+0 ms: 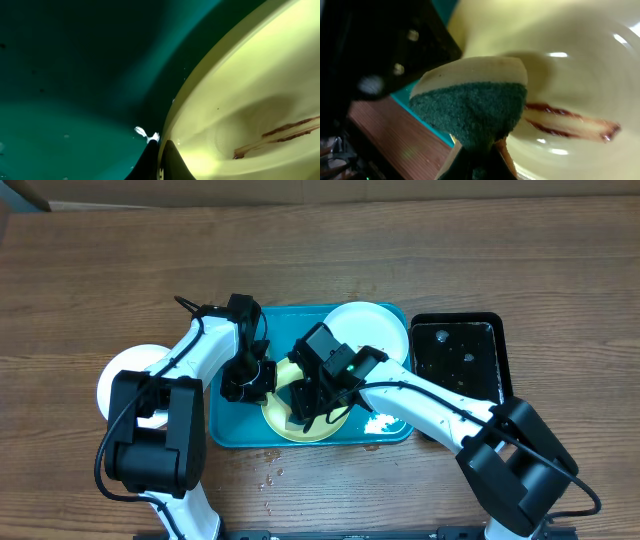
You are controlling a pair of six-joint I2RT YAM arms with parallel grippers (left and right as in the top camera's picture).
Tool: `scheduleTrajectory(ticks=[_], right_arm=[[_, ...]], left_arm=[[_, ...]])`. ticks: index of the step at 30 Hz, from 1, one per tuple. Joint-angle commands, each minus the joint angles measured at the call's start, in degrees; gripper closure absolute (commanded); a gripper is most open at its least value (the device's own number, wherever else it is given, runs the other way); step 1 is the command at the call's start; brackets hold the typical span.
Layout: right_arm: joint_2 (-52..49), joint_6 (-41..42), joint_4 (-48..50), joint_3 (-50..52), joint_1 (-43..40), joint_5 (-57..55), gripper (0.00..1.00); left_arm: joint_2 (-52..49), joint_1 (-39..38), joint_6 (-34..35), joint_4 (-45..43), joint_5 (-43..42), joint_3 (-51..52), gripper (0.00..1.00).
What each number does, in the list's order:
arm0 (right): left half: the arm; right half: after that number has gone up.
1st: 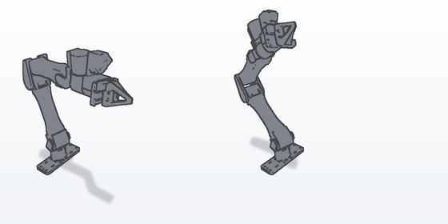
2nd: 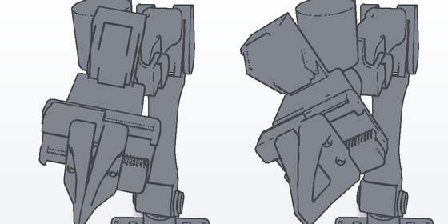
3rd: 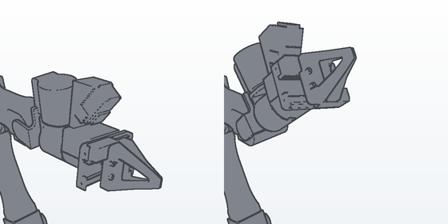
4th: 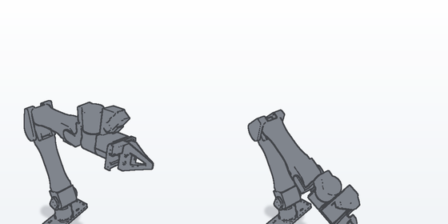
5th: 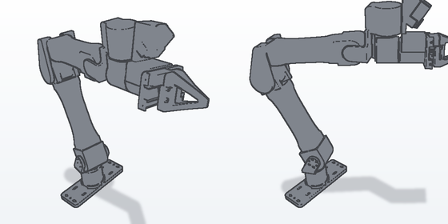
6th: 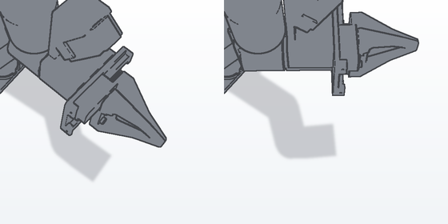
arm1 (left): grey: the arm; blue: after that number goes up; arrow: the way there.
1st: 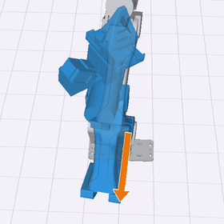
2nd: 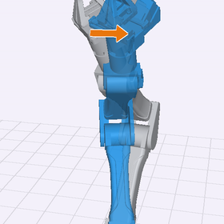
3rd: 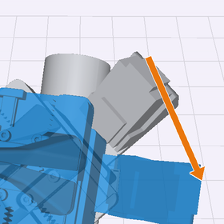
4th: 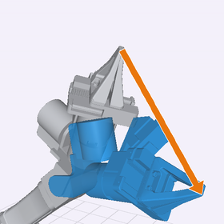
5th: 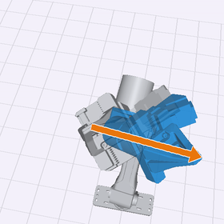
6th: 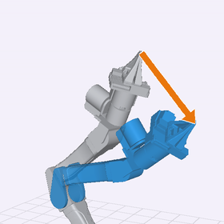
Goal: Clean dirty plates on tray and stack at the side
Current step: 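Bring the sponge in the right gripper down onto the yellow plate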
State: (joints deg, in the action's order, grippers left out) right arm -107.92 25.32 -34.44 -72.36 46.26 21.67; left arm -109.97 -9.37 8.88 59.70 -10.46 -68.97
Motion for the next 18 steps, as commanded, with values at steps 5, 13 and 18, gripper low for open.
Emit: scheduleTrajectory(ticks=[5,13,18], right_arm=[[-2.64,0.26,3.65,-0.44,1.6,0.28,0.96],[-6.99,0.24,4.55,-0.44,2.16,0.31,0.96],[-7.52,0.92,1.07,-0.44,1.99,-5.77,0.96]], left_arm=[[-0.92,-0.2,0.57,0.33,1.62,0.26,0.96],[-0.92,-0.2,0.55,0.33,1.62,0.26,0.96],[-0.92,-0.2,0.55,0.55,1.68,0.26,0.96]])
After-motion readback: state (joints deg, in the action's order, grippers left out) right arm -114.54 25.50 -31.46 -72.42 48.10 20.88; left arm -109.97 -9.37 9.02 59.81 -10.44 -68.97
